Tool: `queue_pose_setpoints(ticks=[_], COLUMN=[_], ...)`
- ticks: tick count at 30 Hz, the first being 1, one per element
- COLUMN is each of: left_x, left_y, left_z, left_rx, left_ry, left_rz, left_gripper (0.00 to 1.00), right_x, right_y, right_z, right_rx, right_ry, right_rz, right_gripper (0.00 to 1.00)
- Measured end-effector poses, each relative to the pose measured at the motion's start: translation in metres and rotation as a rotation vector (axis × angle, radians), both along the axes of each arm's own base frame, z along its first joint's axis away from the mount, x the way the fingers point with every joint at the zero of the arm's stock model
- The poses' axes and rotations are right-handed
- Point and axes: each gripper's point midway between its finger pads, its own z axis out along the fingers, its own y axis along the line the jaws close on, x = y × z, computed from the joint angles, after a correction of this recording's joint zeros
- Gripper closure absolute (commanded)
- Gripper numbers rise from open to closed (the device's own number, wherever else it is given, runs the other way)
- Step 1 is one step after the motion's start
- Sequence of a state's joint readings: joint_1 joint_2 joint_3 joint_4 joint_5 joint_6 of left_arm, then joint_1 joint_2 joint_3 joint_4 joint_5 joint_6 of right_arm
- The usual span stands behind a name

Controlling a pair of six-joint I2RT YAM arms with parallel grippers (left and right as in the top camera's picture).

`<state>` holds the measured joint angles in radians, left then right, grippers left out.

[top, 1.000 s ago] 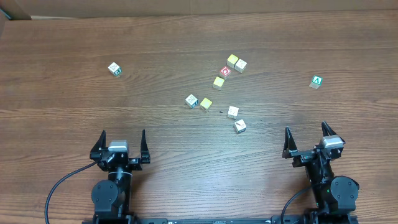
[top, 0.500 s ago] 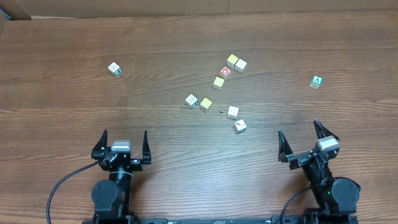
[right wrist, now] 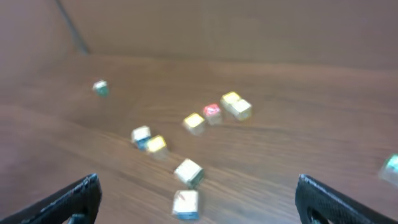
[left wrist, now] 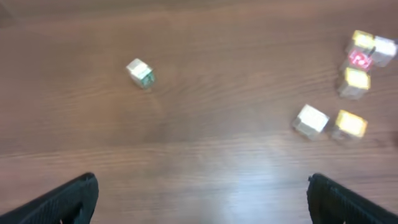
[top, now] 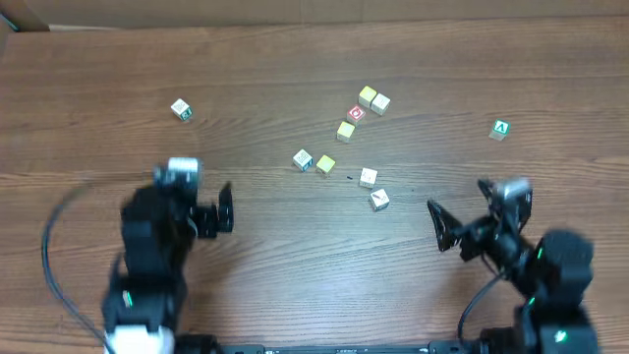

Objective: Flip 4 blocks

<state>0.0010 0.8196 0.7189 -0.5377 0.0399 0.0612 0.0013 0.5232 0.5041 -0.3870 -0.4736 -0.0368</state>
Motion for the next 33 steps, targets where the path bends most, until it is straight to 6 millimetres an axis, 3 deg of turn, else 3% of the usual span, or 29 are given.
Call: queue_pose_setpoints(ticks=[5, 9, 12, 18, 21, 24, 29, 33], left_x=[0.021, 0.030, 0.039, 0.037, 0.036, 0.035, 0.035, 0.035], left_y=[-0.016, -0.028, -0.042, -0.063, -0.067, -0.069, -0.069, -0.069], left_z=[0.012, 0.029, 0.043, 0.049, 0.050, 0.050, 0.050, 0.050], left_rx=[-0.097, -0.216, -0.310, -0.432, -0.452, -0.461, -0.463, -0.463], left_ry=[0.318, 0.470, 0.491, 0.523, 0.531, 0.532, 0.533, 0.533], left_rz=[-0.034, 0.000, -0.024, -0.081, -0.091, -0.098, -0.099, -0.099], left_gripper=[0.00, 0.00, 0.00, 0.00, 0.00, 0.00, 0.00, 0.00], right_x=[0.021, 0.033, 0.031, 0.019, 0.015, 0.022, 0.044, 0.055], right_y=[0.012, 0.023, 0.030, 0.055, 0.067, 0.080, 0.101, 0.102], right_z=[0.029, 0.033, 0.019, -0.046, -0.069, -0.081, -0.083, -0.083], right_rx=[0.135, 0.250, 0.288, 0.162, 0.034, -0.108, -0.192, -0.208], right_ry=[0.338, 0.702, 0.962, 1.312, 1.337, 1.240, 1.075, 1.020], right_rz=[0.020, 0.011, 0.001, 0.078, 0.115, 0.152, 0.192, 0.185], right_gripper=[0.00, 0.00, 0.00, 0.00, 0.00, 0.00, 0.00, 0.00])
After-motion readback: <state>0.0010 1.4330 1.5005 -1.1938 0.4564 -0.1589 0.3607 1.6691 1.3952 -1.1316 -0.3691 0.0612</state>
